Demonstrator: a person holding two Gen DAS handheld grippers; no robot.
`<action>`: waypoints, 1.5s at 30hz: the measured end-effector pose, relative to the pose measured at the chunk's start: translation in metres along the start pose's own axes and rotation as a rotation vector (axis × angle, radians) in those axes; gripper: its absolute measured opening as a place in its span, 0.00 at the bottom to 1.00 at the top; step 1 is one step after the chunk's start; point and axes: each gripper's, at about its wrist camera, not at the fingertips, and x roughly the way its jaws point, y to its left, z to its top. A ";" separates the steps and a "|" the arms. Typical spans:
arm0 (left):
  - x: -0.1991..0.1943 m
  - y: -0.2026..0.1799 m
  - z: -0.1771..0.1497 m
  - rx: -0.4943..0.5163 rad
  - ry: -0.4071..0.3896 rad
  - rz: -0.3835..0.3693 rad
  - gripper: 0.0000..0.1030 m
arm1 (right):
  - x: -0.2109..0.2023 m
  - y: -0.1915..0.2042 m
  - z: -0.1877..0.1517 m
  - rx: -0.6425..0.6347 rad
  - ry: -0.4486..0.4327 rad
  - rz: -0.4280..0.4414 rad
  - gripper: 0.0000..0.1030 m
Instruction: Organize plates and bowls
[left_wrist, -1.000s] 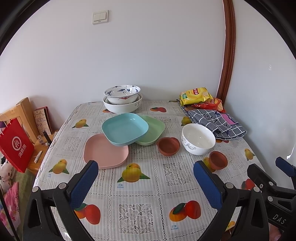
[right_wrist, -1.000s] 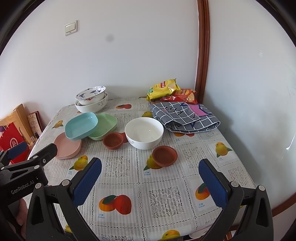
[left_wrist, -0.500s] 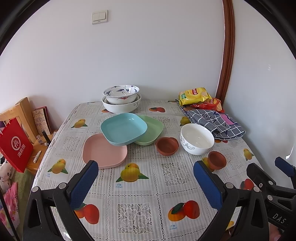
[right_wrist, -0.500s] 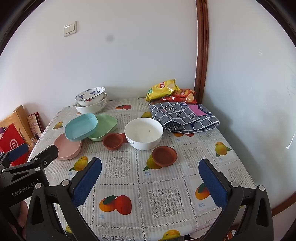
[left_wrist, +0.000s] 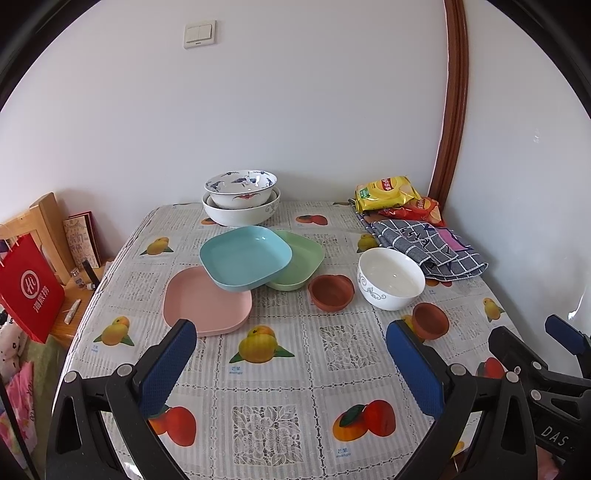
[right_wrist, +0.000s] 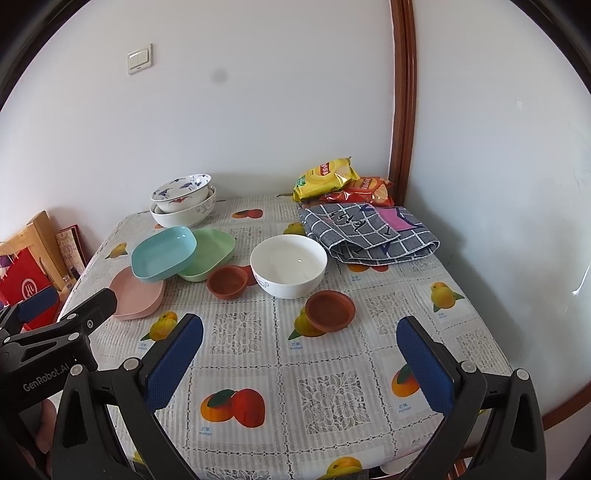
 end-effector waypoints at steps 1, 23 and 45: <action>0.000 0.000 0.000 0.000 -0.001 -0.001 1.00 | 0.000 0.000 0.000 0.000 -0.001 0.001 1.00; 0.021 0.012 0.004 -0.018 0.019 -0.008 1.00 | 0.027 0.005 -0.001 0.008 0.030 0.008 1.00; 0.111 0.095 0.018 -0.075 0.116 0.061 1.00 | 0.117 0.069 0.039 -0.086 0.078 0.067 0.99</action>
